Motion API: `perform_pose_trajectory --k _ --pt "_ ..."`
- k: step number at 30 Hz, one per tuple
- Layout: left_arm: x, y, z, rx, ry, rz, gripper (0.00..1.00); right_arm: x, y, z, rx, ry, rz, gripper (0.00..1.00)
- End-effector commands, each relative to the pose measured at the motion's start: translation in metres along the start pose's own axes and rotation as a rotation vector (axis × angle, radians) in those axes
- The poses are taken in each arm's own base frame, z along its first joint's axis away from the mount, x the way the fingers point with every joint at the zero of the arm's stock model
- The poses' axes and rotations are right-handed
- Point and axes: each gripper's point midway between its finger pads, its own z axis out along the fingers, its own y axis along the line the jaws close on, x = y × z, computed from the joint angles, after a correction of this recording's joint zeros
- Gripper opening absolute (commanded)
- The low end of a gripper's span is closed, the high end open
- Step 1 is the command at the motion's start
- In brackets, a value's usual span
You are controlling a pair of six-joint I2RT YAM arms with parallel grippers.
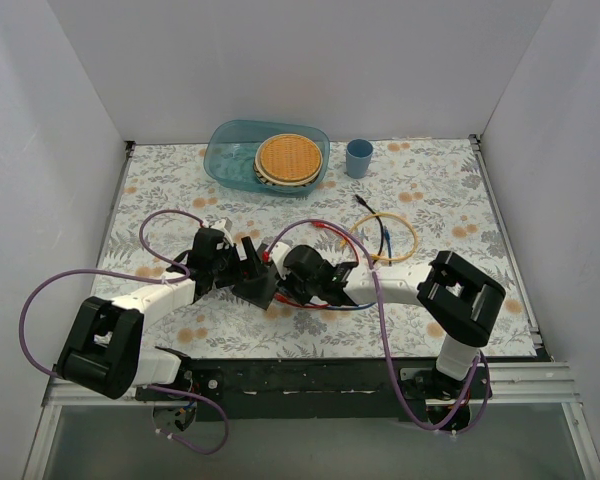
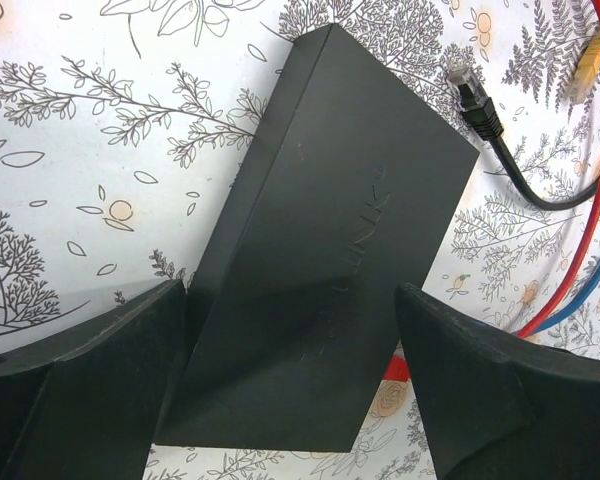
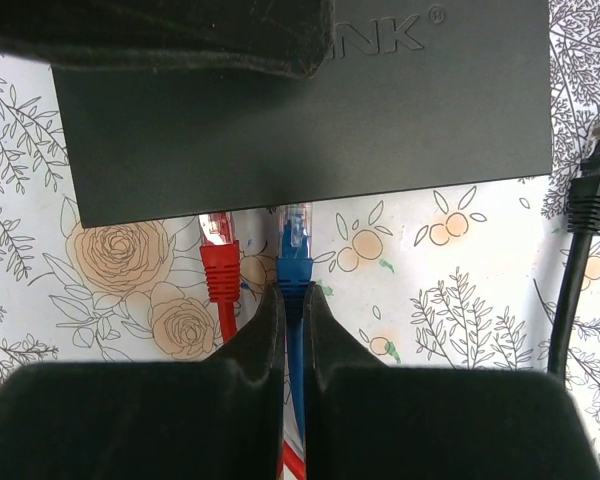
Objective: Insert the plug into the switch port
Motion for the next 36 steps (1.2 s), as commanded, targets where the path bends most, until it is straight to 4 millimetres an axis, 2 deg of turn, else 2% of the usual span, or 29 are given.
perform_pose_trajectory --k 1,13,21,36 --pt "0.009 -0.003 0.002 0.042 0.034 0.005 0.84 -0.028 0.004 0.003 -0.002 -0.130 0.021 0.01" --pt "0.020 -0.006 0.003 0.074 0.081 0.016 0.79 -0.044 0.004 0.001 0.000 -0.184 0.028 0.01" --pt "0.023 -0.013 0.006 0.125 0.101 0.025 0.77 -0.057 0.002 0.000 0.011 -0.212 0.023 0.01" --pt "0.029 -0.016 0.005 0.153 0.134 0.056 0.76 -0.084 0.001 0.003 0.011 -0.260 -0.039 0.01"
